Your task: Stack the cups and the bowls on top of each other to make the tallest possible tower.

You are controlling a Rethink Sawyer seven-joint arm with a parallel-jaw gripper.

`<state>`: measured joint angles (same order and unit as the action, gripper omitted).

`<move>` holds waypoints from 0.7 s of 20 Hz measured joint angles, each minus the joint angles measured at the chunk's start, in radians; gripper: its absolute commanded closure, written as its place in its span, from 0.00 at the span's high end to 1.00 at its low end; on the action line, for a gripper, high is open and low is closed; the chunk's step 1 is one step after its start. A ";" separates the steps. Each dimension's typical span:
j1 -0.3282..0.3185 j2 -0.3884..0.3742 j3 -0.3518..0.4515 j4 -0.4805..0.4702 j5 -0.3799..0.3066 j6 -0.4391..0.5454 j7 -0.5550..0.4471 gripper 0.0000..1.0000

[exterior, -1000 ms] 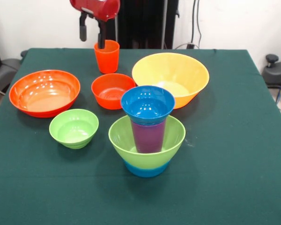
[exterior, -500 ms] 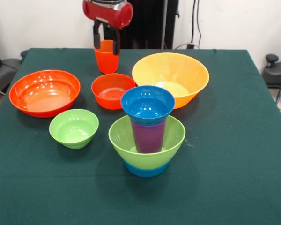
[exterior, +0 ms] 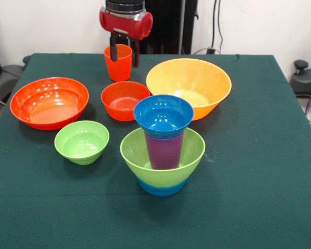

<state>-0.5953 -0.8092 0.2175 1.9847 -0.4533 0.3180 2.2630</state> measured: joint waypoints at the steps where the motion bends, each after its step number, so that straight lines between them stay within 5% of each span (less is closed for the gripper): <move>1: 0.002 0.008 -0.005 0.003 -0.013 -0.014 0.000 1.00; 14: 0.044 0.025 -0.058 0.026 -0.067 -0.038 0.000 1.00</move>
<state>-0.5512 -0.7846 0.1593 2.0107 -0.5203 0.2801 2.2630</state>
